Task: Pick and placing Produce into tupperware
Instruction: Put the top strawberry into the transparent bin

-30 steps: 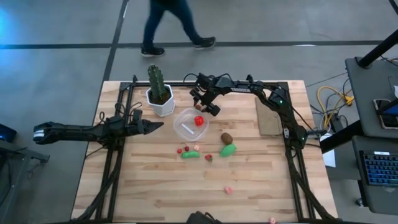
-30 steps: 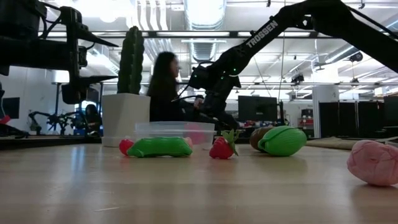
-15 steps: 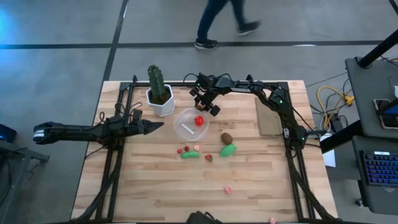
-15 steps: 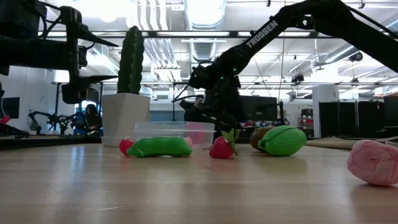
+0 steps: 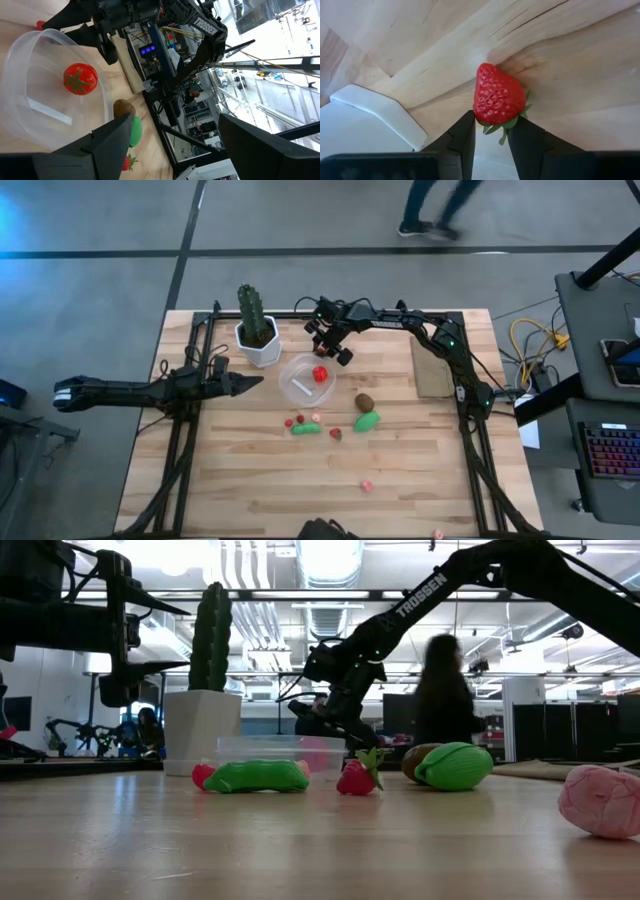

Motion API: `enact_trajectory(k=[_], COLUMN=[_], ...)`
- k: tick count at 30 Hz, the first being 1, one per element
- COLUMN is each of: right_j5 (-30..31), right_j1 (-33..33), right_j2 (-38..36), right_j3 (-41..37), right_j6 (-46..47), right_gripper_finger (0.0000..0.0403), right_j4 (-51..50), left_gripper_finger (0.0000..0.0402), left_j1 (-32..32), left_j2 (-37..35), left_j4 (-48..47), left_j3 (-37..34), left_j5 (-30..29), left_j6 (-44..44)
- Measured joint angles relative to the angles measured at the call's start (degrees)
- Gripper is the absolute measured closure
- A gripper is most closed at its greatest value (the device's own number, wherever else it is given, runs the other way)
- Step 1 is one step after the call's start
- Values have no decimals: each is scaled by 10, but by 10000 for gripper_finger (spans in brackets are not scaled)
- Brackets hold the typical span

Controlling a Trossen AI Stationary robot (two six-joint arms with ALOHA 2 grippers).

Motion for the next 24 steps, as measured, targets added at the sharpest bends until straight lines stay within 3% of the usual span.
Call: enact_trajectory(k=[16, 24], right_j5=[-20, 16], right_j1=[5, 7], right_j2=[-14, -39], right_j3=[0, 0], right_j6=[-28, -52], right_gripper_finger=[324, 324], right_j4=[-8, -109], left_gripper_finger=[118, 118], left_j1=[0, 0], left_j2=[0, 0], left_j4=[0, 0], left_j3=[0, 0], left_j5=[-1, -1], left_j6=[0, 0])
